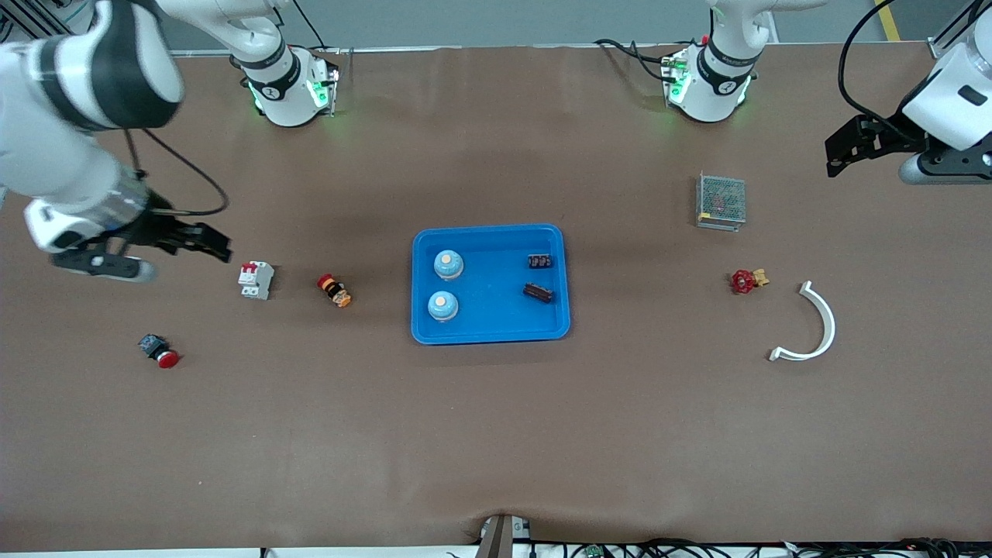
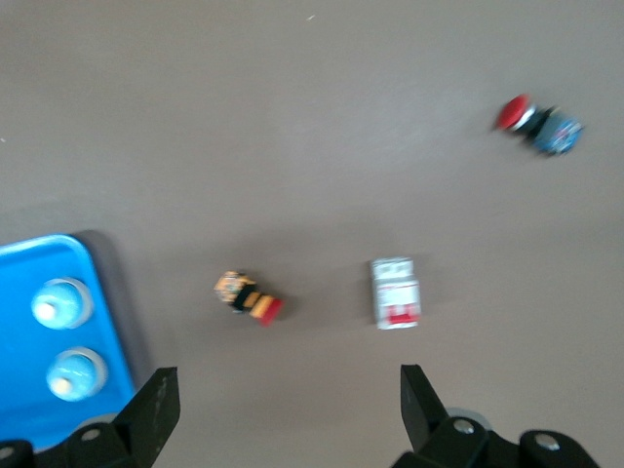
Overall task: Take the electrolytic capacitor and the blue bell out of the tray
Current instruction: 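Move the right gripper from rest toward the blue tray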
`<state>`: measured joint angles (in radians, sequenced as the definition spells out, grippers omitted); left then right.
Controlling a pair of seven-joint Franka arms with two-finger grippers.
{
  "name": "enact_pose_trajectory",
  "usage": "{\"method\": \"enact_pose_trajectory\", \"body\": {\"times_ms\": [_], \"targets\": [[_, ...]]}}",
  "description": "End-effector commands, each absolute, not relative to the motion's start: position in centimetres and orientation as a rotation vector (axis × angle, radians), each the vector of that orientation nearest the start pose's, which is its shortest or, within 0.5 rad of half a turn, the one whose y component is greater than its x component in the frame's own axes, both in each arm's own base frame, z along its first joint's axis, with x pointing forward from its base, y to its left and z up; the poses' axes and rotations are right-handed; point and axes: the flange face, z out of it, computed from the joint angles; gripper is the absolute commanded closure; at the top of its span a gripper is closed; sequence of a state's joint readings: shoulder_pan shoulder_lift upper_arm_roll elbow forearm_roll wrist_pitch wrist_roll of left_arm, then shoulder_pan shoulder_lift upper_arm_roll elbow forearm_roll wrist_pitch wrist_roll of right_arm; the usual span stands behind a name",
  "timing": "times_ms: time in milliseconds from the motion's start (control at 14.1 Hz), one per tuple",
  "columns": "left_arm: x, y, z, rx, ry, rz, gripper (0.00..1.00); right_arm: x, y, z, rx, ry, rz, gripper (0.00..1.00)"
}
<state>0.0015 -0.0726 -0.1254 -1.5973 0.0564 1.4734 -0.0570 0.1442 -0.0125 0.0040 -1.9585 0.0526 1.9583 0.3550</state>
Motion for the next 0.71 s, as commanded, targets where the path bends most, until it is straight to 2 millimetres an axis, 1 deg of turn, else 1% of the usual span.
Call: {"method": "enact_pose_trajectory", "body": {"times_ms": [0, 71, 141, 212, 283, 424, 495, 566, 637], "targets": [[52.6, -6.3, 64.1, -3.058, 0.107, 0.06, 0.0, 53.2, 14.7, 47.0, -3.042, 0.494, -0.016, 0.0], [52.8, -6.4, 63.8, -3.062, 0.101, 0.067, 0.0, 53.1, 17.0, 45.7, -3.038, 0.522, -0.01, 0.0], [53.0, -6.5, 63.4, -3.071, 0.075, 0.079, 0.0, 53.1, 18.9, 44.6, -3.033, 0.523, -0.022, 0.0], [53.2, -6.7, 62.9, -3.07, 0.031, 0.091, 0.0, 53.0, 20.9, 43.0, -3.034, 0.519, -0.022, 0.0], [53.3, -7.2, 62.6, -3.07, 0.003, 0.085, 0.0, 53.0, 22.8, 41.3, -3.03, 0.533, -0.024, 0.0], [54.0, -8.6, 61.5, -3.069, -0.049, 0.09, 0.0, 52.7, 27.2, 37.5, -3.004, 0.602, -0.045, 0.0], [54.3, -9.3, 60.7, -3.065, -0.104, 0.105, 0.0, 52.5, 29.1, 35.5, -2.986, 0.644, -0.06, 0.0], [54.6, -10.5, 59.6, -3.057, -0.173, 0.13, 0.0, 52.4, 30.5, 33.5, -2.971, 0.673, -0.071, 0.0], [54.8, -11.6, 58.4, -3.045, -0.248, 0.157, 0.0, 52.4, 31.0, 31.7, -2.967, 0.689, -0.071, 0.0]]}}
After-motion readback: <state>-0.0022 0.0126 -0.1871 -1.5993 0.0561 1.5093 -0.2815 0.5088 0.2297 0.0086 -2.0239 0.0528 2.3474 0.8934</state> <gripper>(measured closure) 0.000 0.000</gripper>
